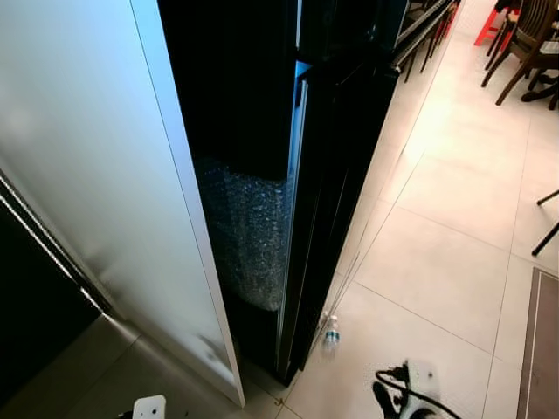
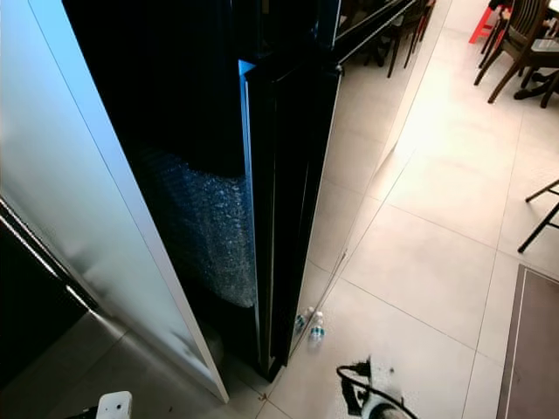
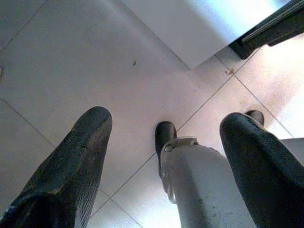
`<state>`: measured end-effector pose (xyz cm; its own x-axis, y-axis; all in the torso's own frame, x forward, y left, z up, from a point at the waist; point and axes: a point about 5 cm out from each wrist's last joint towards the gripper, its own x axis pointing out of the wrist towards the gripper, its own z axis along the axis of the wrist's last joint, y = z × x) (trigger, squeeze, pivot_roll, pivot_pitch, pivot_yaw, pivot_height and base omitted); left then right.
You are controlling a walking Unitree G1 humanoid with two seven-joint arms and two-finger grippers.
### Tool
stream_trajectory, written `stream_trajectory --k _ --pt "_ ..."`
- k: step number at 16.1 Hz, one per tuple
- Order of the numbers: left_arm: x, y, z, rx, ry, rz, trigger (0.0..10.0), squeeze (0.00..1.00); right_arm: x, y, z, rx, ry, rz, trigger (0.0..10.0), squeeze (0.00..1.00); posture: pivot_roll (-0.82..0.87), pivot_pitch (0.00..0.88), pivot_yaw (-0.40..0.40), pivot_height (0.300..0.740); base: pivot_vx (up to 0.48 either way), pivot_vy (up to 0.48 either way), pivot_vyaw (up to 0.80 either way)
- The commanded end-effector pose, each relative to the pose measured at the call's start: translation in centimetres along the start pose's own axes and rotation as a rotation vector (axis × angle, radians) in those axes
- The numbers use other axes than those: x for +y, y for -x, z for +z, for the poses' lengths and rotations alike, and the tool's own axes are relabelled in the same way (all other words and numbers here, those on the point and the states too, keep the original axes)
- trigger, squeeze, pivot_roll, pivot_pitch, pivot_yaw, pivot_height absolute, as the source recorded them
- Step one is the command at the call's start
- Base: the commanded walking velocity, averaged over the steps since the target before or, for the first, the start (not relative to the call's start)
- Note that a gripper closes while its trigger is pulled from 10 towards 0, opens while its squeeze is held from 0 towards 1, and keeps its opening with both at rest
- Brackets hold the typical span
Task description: Restocking fridge
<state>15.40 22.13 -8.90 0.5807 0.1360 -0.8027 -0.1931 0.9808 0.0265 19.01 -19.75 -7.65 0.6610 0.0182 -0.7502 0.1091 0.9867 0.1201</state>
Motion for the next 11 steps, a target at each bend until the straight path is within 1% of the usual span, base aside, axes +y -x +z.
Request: stream_trajectory --k 1,2,4,7,8,11 --pt "0.3 0.2 -0.6 0.021 -0.024 -0.003 10.0 0.0 -0.1 0.1 -0.6 0.012 -0.032 -0.025 10.0 0.0 -0.09 0.074 -0.025 0.74 0.0 0.0 0.0" --pt "0.2 0.1 -0.4 0.015 -0.034 -0.008 10.0 0.0 -0.3 0.4 -1.5 0.043 -0.044 -0.043 10.0 0.0 -0.09 0.071 -0.022 0.74 0.0 0.0 0.0" --pt "-0.2 0.0 0.1 -0.001 -0.061 -0.021 10.0 0.0 0.0 0.5 -2.2 0.073 -0.033 -0.005 10.0 0.0 -0.09 0.068 -0.014 0.74 0.0 0.0 0.0" --pt "0.3 0.1 -0.3 0.026 -0.067 -0.014 10.0 0.0 -0.1 0.6 -2.4 0.077 -0.033 -0.011 10.0 0.0 -0.1 0.062 -0.008 0.74 0.0 0.0 0.0" --pt "0.2 0.1 -0.3 0.029 -0.044 -0.014 10.0 0.0 0.2 0.5 -2.4 0.074 -0.031 -0.011 10.0 0.0 -0.1 0.055 -0.007 0.74 0.0 0.0 0.0" --pt "0.0 0.0 0.0 0.018 -0.04 -0.016 10.0 0.0 0.3 0.6 -2.6 0.073 -0.032 -0.006 10.0 0.0 -0.09 0.043 -0.017 0.74 0.0 0.0 0.0"
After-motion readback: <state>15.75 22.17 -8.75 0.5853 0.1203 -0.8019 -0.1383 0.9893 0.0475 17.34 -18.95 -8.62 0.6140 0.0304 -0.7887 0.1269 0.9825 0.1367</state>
